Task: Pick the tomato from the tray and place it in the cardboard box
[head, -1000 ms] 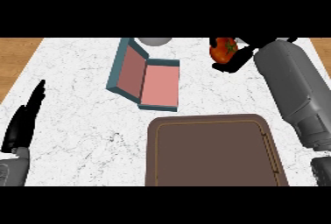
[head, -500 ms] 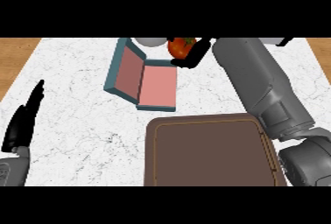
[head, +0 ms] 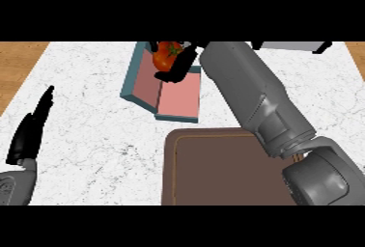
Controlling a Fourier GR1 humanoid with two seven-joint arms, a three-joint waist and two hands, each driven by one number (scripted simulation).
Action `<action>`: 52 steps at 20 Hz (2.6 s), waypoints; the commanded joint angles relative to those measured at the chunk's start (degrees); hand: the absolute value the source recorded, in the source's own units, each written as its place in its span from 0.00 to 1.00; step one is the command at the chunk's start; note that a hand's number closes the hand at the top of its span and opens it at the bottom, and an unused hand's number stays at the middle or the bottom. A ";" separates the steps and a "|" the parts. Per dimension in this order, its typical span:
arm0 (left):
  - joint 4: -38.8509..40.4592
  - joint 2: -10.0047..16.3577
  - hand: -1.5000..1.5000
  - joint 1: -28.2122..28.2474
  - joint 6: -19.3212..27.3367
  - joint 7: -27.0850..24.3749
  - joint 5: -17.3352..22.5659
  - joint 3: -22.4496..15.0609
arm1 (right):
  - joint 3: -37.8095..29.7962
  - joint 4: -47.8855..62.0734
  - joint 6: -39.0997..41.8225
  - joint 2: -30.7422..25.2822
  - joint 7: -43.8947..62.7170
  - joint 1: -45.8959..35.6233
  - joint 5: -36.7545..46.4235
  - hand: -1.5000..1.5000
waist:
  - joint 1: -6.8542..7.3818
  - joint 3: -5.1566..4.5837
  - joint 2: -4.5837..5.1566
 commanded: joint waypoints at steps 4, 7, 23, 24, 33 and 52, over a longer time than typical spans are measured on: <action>-2.02 -2.29 0.50 -2.75 0.03 2.53 -2.28 -3.93 | 3.14 6.57 -5.56 0.77 3.36 -2.26 -1.77 1.00 | 4.14 -0.03 0.32; 0.42 -1.98 0.50 -4.65 -0.13 1.57 -1.80 -3.04 | 3.51 7.22 -9.64 0.78 6.44 -2.60 -1.65 1.00 | 4.72 -0.10 0.88; 0.29 -2.77 0.50 -4.92 -0.06 1.21 -2.51 -3.94 | -3.03 8.32 -6.07 0.79 3.47 -0.27 -9.44 0.00 | 5.52 0.03 0.99; 0.93 -2.61 0.50 -7.15 0.39 3.02 -2.95 -3.67 | -4.27 8.67 -7.31 0.79 1.08 1.40 -10.84 0.00 | 5.18 0.07 1.02; 2.06 -0.42 0.50 -5.13 -0.01 1.03 -1.26 -0.44 | -11.71 5.49 -2.45 -0.74 1.56 0.65 -18.74 0.00 | 1.77 0.06 1.23; -1.28 -1.41 0.50 -3.67 -0.12 1.63 -1.38 -1.38 | -10.57 4.04 14.56 -21.83 -2.15 8.87 -17.27 0.00 | 2.36 0.28 2.39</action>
